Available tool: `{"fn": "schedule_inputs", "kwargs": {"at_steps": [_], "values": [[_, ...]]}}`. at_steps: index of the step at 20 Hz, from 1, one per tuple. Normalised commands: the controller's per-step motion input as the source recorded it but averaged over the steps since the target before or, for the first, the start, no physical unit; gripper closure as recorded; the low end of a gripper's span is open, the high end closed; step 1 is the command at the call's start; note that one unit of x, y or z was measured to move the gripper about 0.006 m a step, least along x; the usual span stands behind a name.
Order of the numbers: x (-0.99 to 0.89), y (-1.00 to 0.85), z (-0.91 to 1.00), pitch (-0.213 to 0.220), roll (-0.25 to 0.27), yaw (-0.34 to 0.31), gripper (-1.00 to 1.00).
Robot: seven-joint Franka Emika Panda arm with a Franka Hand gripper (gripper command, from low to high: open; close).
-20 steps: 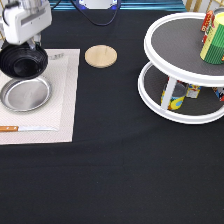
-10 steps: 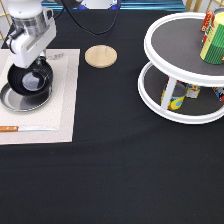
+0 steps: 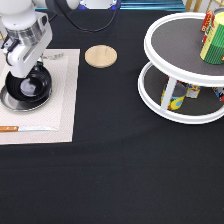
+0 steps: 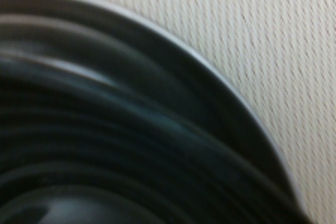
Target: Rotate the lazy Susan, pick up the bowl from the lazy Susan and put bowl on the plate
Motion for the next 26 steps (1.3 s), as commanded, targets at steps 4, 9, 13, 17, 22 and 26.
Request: {"fn": "schedule_inputs", "kwargs": {"at_steps": [4, 9, 13, 17, 22, 26], "values": [[0.49, -0.20, -0.08, 0.208, -0.001, 0.010, 1.00], [0.53, 0.06, 0.06, 0.264, 0.002, 0.052, 1.00], [0.44, 0.08, 0.32, 0.210, -0.002, 0.022, -1.00], [0.24, 0.13, 0.63, 0.145, -0.037, 0.029, -1.00], [0.14, 0.13, 0.80, 0.128, -0.040, 0.048, -1.00], [0.30, 0.20, 0.56, 0.193, -0.053, 0.014, -1.00]]}}
